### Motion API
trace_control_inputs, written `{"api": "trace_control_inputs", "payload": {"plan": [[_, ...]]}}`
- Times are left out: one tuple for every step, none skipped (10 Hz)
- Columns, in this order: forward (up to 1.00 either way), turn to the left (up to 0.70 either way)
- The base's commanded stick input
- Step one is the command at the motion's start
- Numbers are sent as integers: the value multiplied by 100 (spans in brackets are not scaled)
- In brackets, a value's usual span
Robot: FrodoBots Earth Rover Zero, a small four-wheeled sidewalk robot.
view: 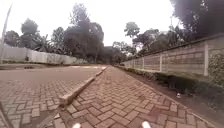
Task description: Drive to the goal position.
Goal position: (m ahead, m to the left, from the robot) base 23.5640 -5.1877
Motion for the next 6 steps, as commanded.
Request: {"api": "trace_control_inputs", "payload": {"plan": [[70, 0], [70, 0], [70, 0], [70, 4], [70, 1], [70, 3]]}}
